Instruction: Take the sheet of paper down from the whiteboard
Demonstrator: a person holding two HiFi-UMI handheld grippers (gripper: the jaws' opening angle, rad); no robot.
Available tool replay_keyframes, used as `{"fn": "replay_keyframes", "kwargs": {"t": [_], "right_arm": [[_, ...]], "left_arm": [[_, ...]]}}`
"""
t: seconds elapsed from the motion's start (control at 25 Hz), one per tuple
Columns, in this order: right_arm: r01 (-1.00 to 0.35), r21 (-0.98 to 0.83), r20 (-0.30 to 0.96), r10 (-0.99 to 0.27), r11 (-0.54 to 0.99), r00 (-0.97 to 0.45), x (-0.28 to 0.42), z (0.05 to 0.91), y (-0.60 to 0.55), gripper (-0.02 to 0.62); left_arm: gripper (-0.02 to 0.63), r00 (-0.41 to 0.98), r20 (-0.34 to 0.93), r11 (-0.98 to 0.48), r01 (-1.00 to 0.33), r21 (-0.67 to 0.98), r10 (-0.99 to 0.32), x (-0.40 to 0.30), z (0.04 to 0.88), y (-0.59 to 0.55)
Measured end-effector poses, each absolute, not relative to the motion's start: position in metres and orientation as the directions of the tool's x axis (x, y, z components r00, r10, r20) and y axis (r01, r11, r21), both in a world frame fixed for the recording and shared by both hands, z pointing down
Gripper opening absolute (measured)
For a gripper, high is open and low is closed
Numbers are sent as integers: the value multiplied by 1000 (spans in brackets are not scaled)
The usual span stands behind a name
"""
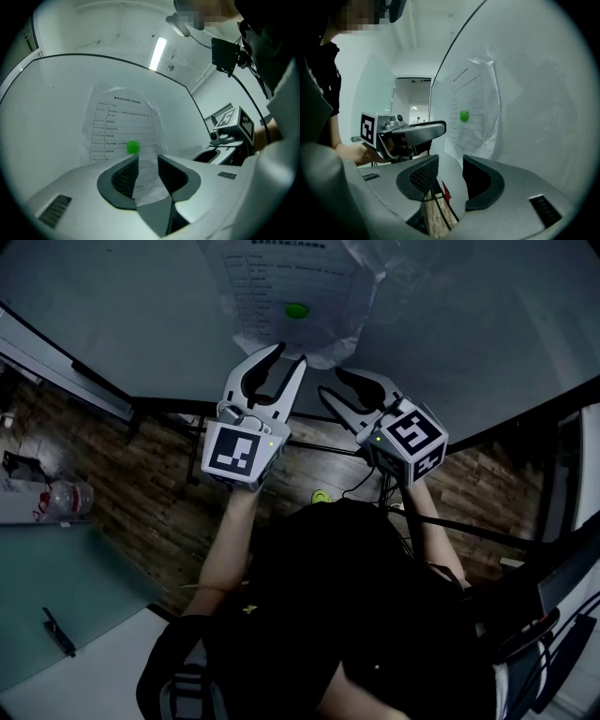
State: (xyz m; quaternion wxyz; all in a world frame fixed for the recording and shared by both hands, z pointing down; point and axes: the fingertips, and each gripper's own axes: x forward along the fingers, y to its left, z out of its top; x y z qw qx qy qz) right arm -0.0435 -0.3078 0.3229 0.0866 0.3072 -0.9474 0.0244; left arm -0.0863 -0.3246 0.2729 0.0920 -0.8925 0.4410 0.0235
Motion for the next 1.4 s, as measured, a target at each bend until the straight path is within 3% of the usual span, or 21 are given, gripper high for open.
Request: {"fn": "replay_keyframes", "kwargs": {"t": [0.64, 1.4], "right_arm": [[-602, -12, 212, -586, 798, -782, -26, 328, -325, 189], [-596, -21, 219, -578, 803, -786, -15, 330, -336, 193]], "left_arm": [[186, 544, -129, -500, -824, -266, -829, -81, 257, -358], [182, 470, -159, -405, -856, -321, -868, -78, 253, -375]]}}
